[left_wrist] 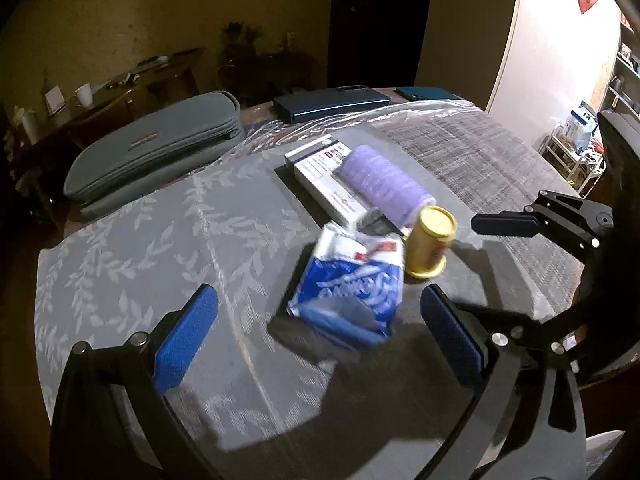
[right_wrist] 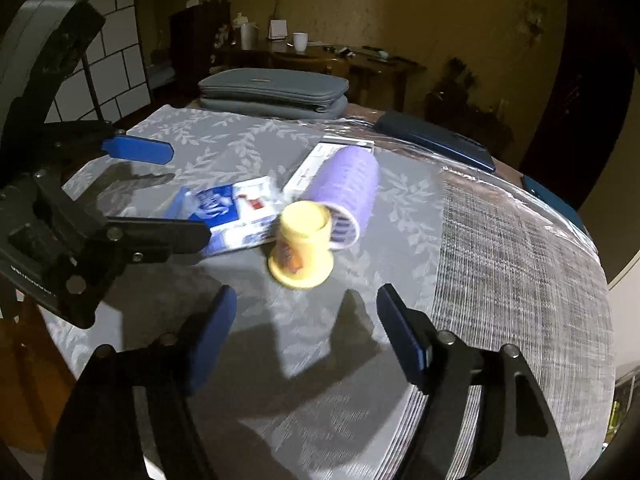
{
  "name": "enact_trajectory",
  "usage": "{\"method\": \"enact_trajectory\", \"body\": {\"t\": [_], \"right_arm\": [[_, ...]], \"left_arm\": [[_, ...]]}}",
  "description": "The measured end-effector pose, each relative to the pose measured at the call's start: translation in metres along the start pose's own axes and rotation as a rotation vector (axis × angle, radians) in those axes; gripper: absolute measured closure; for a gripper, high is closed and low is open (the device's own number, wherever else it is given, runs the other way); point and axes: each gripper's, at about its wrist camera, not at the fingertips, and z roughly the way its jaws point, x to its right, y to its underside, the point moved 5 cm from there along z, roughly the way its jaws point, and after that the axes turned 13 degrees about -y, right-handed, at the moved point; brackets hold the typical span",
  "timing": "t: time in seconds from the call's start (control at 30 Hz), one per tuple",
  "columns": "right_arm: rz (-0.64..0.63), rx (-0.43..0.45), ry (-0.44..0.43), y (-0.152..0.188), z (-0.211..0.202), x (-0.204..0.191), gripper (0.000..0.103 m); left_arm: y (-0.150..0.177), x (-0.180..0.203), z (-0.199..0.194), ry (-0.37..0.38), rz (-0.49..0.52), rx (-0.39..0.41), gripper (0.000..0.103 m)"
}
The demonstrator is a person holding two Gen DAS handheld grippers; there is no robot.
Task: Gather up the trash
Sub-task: 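Move both tools back to the table toward the tissue packet and curler, then grasp the blue tissue packet with the left tool while the right tool grasps the purple curler, then lift the tissue packet and purple curler and carry both over the bin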
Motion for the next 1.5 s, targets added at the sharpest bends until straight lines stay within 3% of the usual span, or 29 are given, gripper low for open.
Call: {"method": "enact_trajectory", "body": {"t": [0.13, 0.3, 0.37, 0.47, 0.57, 0.6, 0.67, 0.77, 1.1, 1.5], "right_arm": [[0.098, 0.032, -0.063, -0.01, -0.005, 0.02, 0.031], [0.171, 0.069, -0.128, -0.036, -0.006, 0.037, 0.03], [0.215, 0.058, -0.14, -0.047, 0.002, 0.043, 0.03], [0.327, 0.03, -0.185, -0.059, 0.02, 0.058, 0.03], [0.351, -0.002, -0.187, -0.066, 0.035, 0.064, 0.031], [0.359, -0.015, -0.19, -0.067, 0.04, 0.064, 0.033], [0.38, -0.039, -0.223, -0.066, 0.05, 0.065, 0.055], [0.383, -0.029, -0.244, -0.065, 0.051, 0.062, 0.059], [0.451, 0.071, -0.296, -0.048, 0.011, 0.072, 0.06], [0.43, 0.093, -0.225, -0.015, -0.027, 0.068, 0.06]], "left_arm": [[-0.006, -0.001, 0.006, 0.021, 0.009, 0.007, 0.002], [-0.008, 0.007, 0.017, 0.028, 0.07, -0.004, 0.01], [-0.007, 0.01, 0.019, 0.034, 0.088, -0.008, 0.018], [-0.007, 0.013, 0.023, 0.029, 0.108, -0.01, 0.018], [-0.007, 0.015, 0.025, 0.029, 0.114, -0.011, 0.022], [-0.007, 0.015, 0.026, 0.031, 0.118, -0.014, 0.028], [-0.005, 0.016, 0.03, 0.018, 0.124, -0.033, 0.044], [-0.005, 0.014, 0.03, 0.029, 0.106, -0.03, 0.048], [0.0, 0.01, 0.017, 0.05, 0.036, -0.023, 0.051], [0.009, 0.002, -0.004, 0.008, -0.003, -0.005, 0.051]]}}
